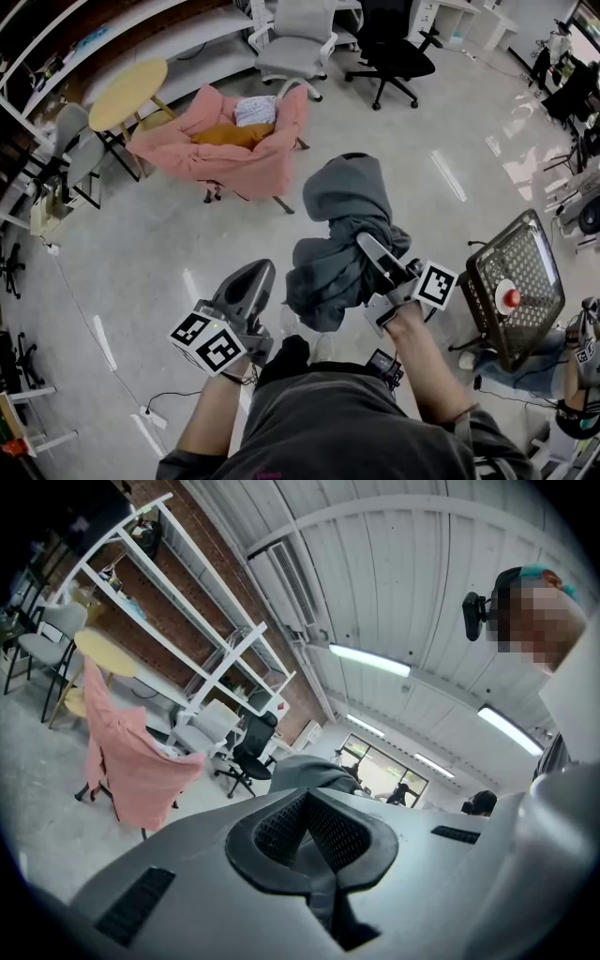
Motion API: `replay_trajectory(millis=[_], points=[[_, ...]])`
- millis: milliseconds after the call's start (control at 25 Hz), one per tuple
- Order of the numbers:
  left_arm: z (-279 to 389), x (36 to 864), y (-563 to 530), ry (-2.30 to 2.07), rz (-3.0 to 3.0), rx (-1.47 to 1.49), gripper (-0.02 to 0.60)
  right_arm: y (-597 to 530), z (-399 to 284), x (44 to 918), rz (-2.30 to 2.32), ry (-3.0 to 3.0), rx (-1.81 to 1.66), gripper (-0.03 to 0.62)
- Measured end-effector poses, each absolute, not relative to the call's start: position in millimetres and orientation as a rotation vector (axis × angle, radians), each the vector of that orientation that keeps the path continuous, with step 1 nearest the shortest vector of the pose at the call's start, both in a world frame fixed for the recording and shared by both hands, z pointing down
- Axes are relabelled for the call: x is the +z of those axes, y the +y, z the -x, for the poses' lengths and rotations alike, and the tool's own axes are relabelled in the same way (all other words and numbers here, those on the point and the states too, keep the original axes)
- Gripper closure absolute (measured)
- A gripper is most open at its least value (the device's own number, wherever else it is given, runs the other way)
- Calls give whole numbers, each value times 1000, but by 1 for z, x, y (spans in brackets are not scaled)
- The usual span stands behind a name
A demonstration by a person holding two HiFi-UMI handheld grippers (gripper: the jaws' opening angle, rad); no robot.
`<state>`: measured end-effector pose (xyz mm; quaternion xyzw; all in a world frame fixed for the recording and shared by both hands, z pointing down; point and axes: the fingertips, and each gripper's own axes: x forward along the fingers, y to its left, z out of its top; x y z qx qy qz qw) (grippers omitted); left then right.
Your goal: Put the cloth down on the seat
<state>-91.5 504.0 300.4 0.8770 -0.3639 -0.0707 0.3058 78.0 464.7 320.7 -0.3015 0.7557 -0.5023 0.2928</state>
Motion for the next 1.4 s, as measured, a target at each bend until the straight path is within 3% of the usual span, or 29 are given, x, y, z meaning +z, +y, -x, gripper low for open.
replay_trajectory(millis=[920, 1400], points=[[167, 308, 368, -886, -2334, -193, 574, 341, -20, 326, 899, 1962, -1296, 359], [162, 308, 318, -879, -2345, -190, 574, 293, -29, 326, 910, 1968, -1269, 359]])
